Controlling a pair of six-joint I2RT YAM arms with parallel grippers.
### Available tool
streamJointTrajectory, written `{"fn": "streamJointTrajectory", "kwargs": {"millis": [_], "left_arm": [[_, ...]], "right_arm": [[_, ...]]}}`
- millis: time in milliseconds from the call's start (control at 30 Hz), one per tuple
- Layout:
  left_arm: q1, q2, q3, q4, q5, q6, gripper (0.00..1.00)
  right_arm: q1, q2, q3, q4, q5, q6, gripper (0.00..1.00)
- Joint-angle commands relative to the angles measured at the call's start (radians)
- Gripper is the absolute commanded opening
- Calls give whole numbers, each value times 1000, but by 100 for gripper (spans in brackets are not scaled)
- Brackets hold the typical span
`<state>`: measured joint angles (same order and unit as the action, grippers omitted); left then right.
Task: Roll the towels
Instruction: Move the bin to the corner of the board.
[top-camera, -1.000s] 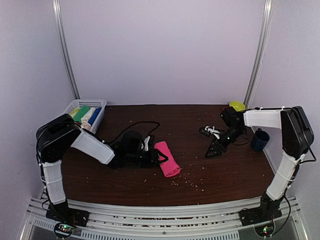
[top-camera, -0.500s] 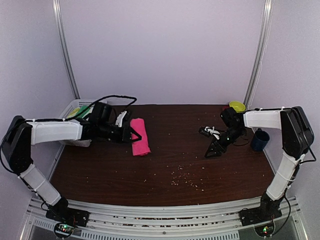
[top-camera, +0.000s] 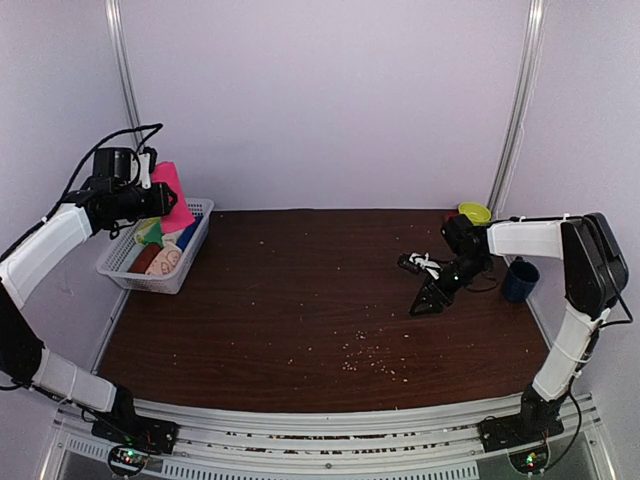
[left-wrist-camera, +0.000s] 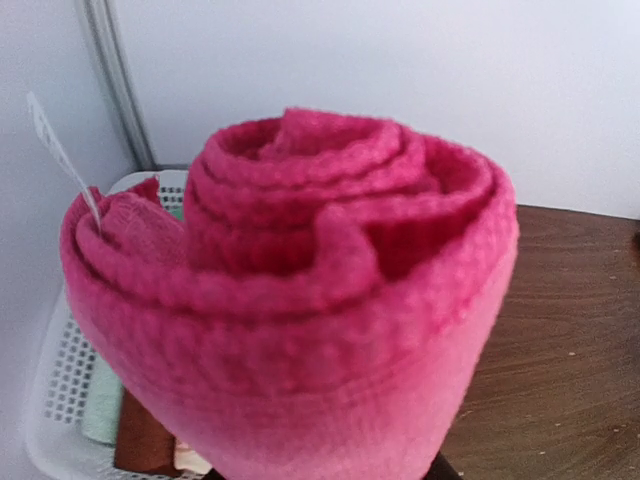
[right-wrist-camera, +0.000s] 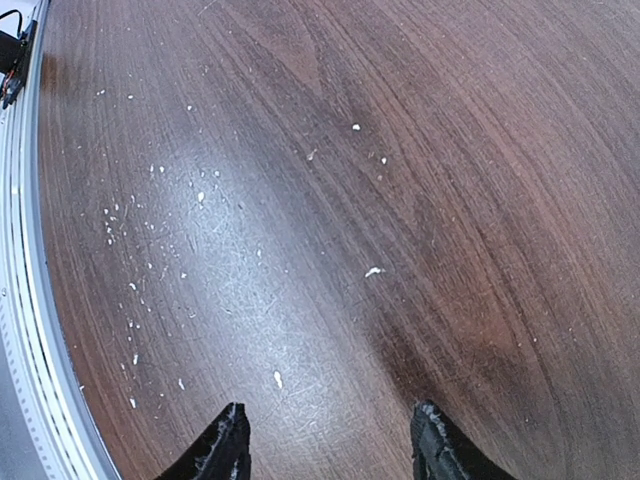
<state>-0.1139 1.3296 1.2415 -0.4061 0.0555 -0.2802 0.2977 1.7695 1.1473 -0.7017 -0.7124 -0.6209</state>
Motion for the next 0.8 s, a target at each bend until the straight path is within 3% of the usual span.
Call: {"fn": "streamJointTrajectory", "kwargs": {"millis": [0, 333, 633, 767], "left_arm": [[23, 28, 29, -51, -224, 117, 36], [40, 167, -15, -53, -296, 157, 29], [41, 207, -31, -50, -455, 171, 25], [40, 269, -37, -57, -386, 171, 22]], "right_arm": [[3, -43, -13, 11, 16, 3, 55], [2, -39, -16, 15, 25, 3, 55], [3, -30, -11, 6, 19, -7, 55], [3, -28, -9, 1, 14, -12, 55]]}}
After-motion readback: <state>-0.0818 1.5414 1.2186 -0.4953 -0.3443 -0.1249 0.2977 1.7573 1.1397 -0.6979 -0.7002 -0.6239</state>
